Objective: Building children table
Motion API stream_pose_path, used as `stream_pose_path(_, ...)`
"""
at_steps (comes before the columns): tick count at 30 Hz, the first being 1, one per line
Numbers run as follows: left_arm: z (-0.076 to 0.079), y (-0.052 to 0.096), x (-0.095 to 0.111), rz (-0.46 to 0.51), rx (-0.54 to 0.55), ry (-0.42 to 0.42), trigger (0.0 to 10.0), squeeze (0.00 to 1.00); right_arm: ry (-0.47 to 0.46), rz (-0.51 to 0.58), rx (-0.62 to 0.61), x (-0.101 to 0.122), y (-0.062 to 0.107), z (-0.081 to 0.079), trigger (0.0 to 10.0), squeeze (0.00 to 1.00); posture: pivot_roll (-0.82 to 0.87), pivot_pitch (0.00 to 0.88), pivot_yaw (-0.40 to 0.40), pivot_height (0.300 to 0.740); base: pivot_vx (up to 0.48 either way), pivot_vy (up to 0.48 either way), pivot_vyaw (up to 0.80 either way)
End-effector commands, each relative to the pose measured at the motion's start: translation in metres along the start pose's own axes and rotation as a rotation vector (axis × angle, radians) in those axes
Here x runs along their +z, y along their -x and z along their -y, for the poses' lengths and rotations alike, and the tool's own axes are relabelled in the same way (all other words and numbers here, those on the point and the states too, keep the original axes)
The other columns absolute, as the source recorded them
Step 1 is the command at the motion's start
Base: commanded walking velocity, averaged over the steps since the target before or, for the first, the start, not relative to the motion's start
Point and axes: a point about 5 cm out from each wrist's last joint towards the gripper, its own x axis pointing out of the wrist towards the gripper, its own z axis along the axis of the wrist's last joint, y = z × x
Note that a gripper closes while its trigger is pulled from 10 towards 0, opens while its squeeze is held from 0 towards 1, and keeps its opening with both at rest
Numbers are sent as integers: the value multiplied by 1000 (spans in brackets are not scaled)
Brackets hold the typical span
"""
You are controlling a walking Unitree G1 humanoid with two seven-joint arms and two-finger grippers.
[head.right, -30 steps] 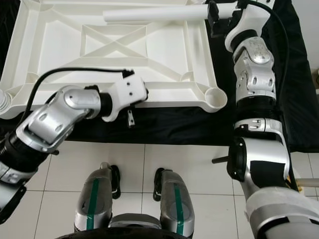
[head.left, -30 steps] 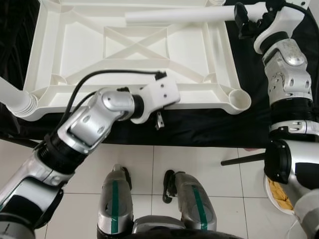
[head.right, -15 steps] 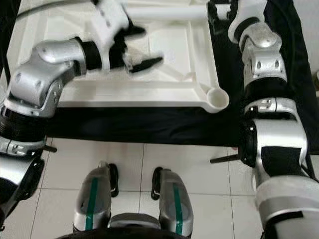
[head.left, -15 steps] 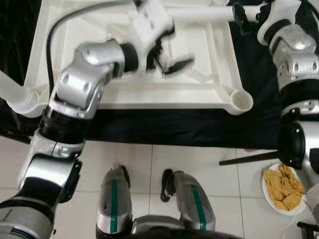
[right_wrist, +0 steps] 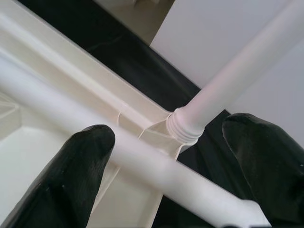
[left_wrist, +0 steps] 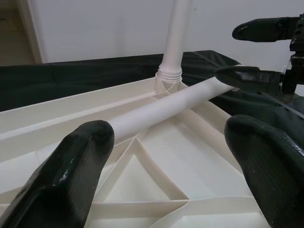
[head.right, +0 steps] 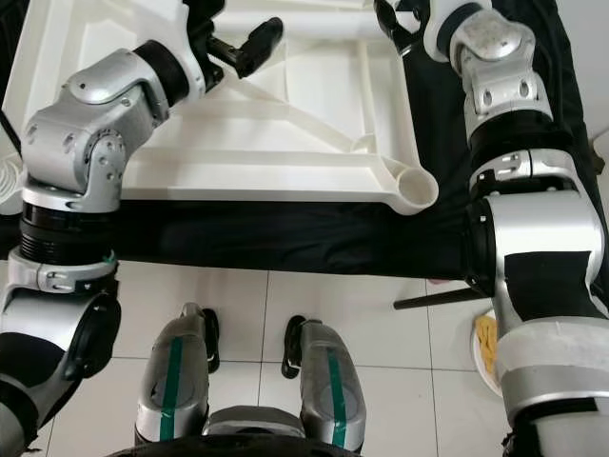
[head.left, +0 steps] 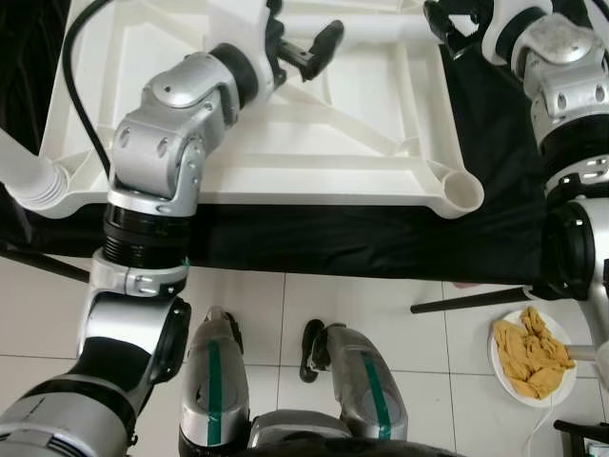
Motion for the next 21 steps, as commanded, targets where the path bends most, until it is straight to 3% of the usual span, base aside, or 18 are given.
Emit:
stream_pose_path(1, 4, 0, 6, 14, 17, -13, 10000, 0, 43, -23, 33, 0, -1, 0, 10000, 0, 137, 129, -119, 740, 0, 0, 0)
stream_pose_path(8, 7, 3, 8, 12, 55, 18, 10000, 0, 210, -89, 181, 9, -9, -9, 10000, 0, 143, 187, -133, 740, 0, 0, 0)
stream_pose_path(21, 5, 9, 16, 19, 96, -1, 10000, 0, 348, -139, 240, 21, -13, -7, 10000, 0, 148, 253, -164, 740, 0, 0, 0)
